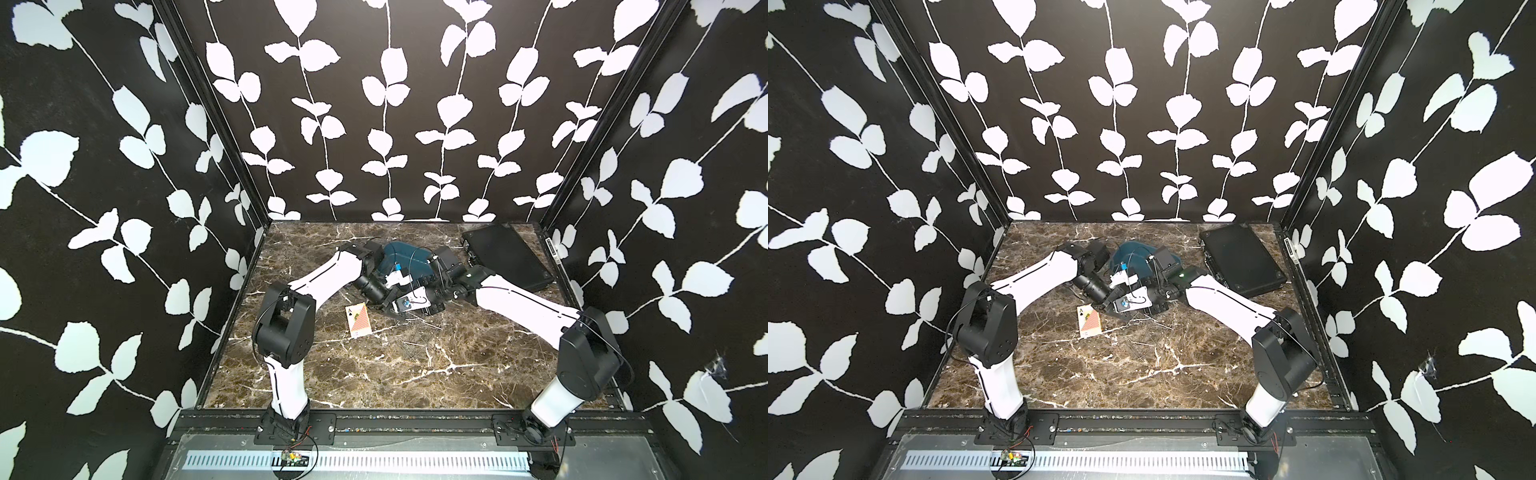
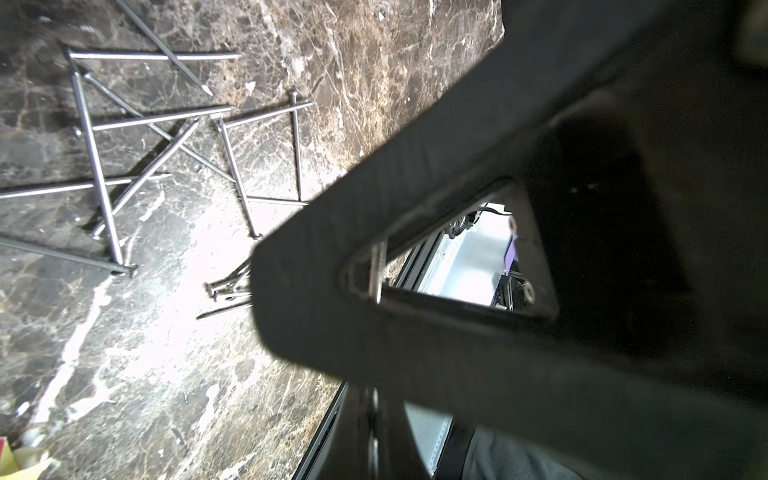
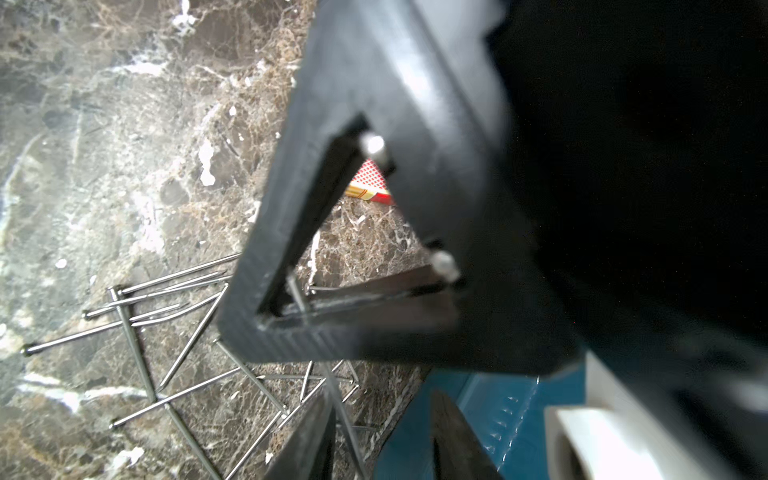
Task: Put the nails on the desktop into the storage box
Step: Pick up the nail from the center of the board.
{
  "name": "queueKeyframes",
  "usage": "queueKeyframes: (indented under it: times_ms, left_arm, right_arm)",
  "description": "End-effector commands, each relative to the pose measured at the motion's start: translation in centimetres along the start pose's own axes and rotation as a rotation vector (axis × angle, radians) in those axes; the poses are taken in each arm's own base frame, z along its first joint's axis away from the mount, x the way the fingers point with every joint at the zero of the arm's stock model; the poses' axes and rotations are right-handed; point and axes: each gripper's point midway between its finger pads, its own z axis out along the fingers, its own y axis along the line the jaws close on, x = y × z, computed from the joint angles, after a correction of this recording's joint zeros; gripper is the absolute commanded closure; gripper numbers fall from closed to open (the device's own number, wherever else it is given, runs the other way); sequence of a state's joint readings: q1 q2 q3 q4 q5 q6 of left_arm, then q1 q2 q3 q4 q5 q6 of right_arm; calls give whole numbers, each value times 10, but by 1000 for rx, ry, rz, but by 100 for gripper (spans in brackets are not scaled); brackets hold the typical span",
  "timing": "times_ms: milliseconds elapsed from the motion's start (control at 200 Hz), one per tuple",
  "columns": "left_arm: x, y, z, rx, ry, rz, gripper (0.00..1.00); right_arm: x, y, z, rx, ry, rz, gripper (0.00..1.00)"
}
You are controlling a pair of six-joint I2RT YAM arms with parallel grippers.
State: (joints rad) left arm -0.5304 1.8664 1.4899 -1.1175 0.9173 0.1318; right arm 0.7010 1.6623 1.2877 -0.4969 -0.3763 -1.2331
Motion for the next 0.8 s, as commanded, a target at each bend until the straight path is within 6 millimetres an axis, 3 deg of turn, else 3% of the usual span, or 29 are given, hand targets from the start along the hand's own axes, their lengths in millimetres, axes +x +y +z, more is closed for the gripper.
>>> queueKeyframes:
  times_ms: [0, 180, 425, 585, 710, 755, 795]
  left_arm:
    - [0, -24, -5, 55, -8, 40, 100]
    - [0, -29, -6, 75, -14, 43, 100]
    - [3, -29, -6, 72, -17, 41, 100]
    - [3, -30, -7, 72, -20, 42, 100]
    - [2, -28, -8, 57, -21, 44, 100]
    - [2, -28, -9, 46, -21, 46, 84]
    - [1, -28, -11, 40, -23, 49, 76]
  right_arm:
    - [15, 15, 9, -59, 74, -8, 57]
    - [18, 18, 12, -40, 80, 6, 57]
    - [23, 9, 11, 9, 111, -5, 90]
    - [23, 10, 9, 18, 122, -20, 100]
    - [22, 11, 4, 24, 123, -25, 100]
    - [20, 12, 3, 23, 120, -21, 100]
    - [20, 12, 1, 24, 120, -8, 100]
